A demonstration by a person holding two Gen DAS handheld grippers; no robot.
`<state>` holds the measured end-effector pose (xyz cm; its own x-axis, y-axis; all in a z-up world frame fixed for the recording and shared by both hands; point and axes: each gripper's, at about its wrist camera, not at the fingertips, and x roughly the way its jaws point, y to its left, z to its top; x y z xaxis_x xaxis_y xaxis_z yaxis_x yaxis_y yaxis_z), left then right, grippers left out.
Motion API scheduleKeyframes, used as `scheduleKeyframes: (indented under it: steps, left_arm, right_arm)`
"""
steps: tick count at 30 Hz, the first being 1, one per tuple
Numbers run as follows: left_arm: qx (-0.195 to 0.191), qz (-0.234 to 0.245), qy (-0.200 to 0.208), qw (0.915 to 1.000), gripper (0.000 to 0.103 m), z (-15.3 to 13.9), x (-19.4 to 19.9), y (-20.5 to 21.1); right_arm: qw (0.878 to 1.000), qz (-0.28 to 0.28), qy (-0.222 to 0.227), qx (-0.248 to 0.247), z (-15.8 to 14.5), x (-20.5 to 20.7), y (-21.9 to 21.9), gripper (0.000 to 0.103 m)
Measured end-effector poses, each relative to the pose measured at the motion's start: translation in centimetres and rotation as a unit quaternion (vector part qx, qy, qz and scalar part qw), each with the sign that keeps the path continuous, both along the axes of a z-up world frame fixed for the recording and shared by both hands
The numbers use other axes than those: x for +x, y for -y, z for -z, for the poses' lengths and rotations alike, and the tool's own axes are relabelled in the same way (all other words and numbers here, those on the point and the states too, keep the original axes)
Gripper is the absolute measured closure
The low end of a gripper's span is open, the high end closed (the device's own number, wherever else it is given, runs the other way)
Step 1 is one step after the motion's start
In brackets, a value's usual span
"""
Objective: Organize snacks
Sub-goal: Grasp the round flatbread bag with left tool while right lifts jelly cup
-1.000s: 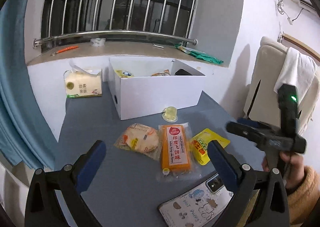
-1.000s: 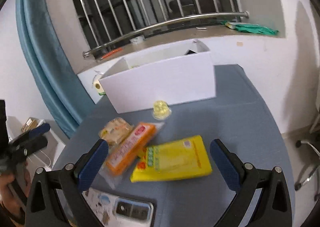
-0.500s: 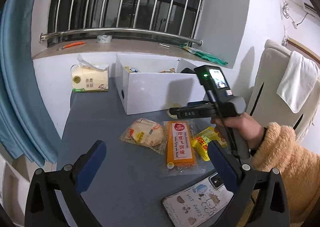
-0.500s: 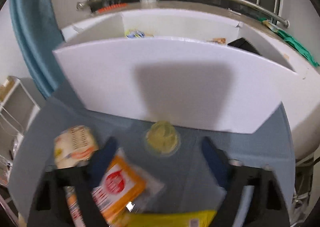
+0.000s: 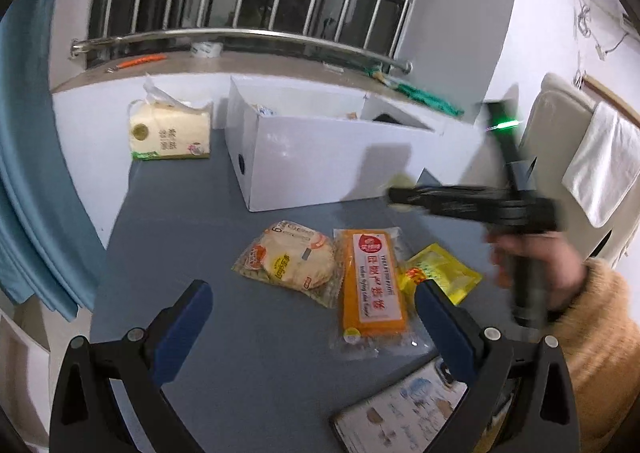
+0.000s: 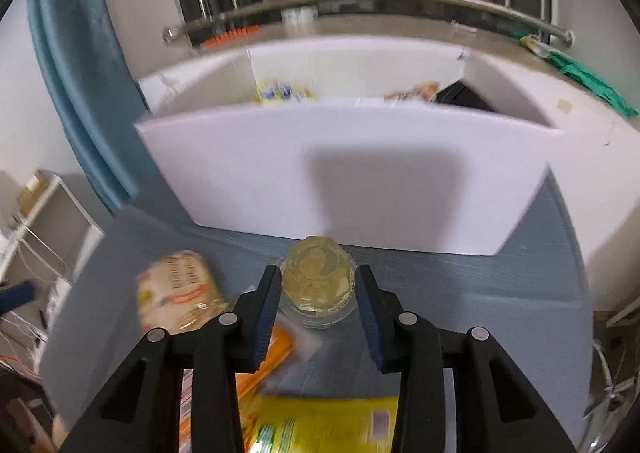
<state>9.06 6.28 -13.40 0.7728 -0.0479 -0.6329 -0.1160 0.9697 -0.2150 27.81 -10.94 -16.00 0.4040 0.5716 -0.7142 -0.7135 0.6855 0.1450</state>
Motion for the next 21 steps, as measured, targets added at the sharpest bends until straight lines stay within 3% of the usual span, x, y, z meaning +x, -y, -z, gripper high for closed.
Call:
scheduleKeyframes:
  steps: [9,16,18,19,21]
  left_arm:
    - [0.061,0.061,-0.087,0.9925,0.0,3.9,8.2,0.0]
    - [0.07,0.079,-0.125,0.9865,0.0,6.4,11.6,0.3]
    - [0.053,0.072,-0.127,0.9879,0.0,6.6,11.9,-0.3]
    - [0.044,0.07,-0.122,0.9891,0.002,6.6,11.8,-0.7]
    - [0.067,0.067,-0.121,0.9881,0.018,6.6,11.5,-0.7]
  right_arm:
    - [0.997,0.008,0.006,0.082,-4.1,-5.2,6.4,0.061]
    - [0.994,0.018,0.015,0.106,-4.8,-8.9,9.4,0.061]
    - [0.994,0.021,0.016,0.105,-4.6,-9.5,9.8,0.061]
    - [0.994,0.022,0.016,0.106,-4.6,-9.8,10.0,0.061]
    - [0.994,0.025,0.014,0.11,-4.4,-10.2,10.4,0.061]
